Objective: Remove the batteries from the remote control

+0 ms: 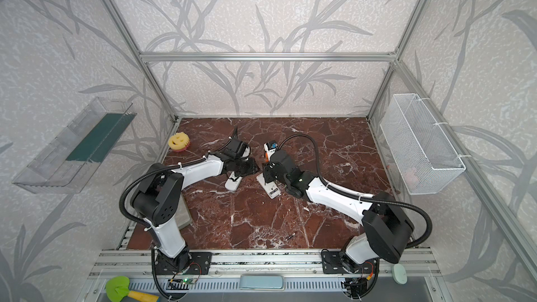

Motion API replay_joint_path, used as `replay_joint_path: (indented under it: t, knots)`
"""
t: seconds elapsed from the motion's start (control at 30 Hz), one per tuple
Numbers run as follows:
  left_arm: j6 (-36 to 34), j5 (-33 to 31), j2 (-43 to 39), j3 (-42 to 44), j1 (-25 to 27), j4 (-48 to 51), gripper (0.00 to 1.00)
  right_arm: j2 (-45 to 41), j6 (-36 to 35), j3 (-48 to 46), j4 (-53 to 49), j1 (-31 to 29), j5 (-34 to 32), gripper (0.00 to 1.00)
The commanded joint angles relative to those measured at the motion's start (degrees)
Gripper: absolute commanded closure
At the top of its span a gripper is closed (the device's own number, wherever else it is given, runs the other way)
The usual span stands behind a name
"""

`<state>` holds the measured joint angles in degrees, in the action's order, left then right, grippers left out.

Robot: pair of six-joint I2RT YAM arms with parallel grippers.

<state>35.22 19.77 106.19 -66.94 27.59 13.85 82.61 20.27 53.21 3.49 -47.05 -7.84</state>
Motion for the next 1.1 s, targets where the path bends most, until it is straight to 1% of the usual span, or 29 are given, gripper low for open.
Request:
replay_joint_path:
  t: [0.0, 0.2, 0.33, 0.43, 0.7, 0.9, 1.07]
  knots:
    - [-2.3, 2.1, 4.3, -5.2, 0.5, 1.2, 0.68, -2.6, 2.9, -3.2, -3.2, 0.3, -4.3, 1.0]
    - [-5.0, 1.5, 12.5, -14.0, 3.0, 6.1, 0.69, -4.8, 5.3, -6.1, -4.7, 1.0, -8.1, 1.0]
    - [-6.5, 0.9, 14.8, -16.0, 3.9, 8.7, 0.69, -4.6, 6.7, -6.8, -4.2, 2.8, -7.4, 1.0]
    - [-7.4, 0.2, 14.2, -15.4, 4.3, 10.6, 0.69, -4.1, 6.9, -6.8, -3.8, 3.6, -6.8, 1.0]
    - [-7.0, -1.8, 9.8, -10.7, 4.5, 9.6, 0.69, -2.4, 6.3, -5.1, -2.9, 4.7, -6.1, 1.0]
    - [-6.1, -1.9, 8.1, -10.0, 4.4, 9.1, 0.68, -1.0, 6.0, -3.7, -1.5, 5.5, -6.4, 1.0]
    - [-5.3, -2.6, 5.1, -8.6, 4.0, 8.5, 0.63, 0.4, 6.4, -3.5, 0.7, 5.8, -7.9, 1.0]
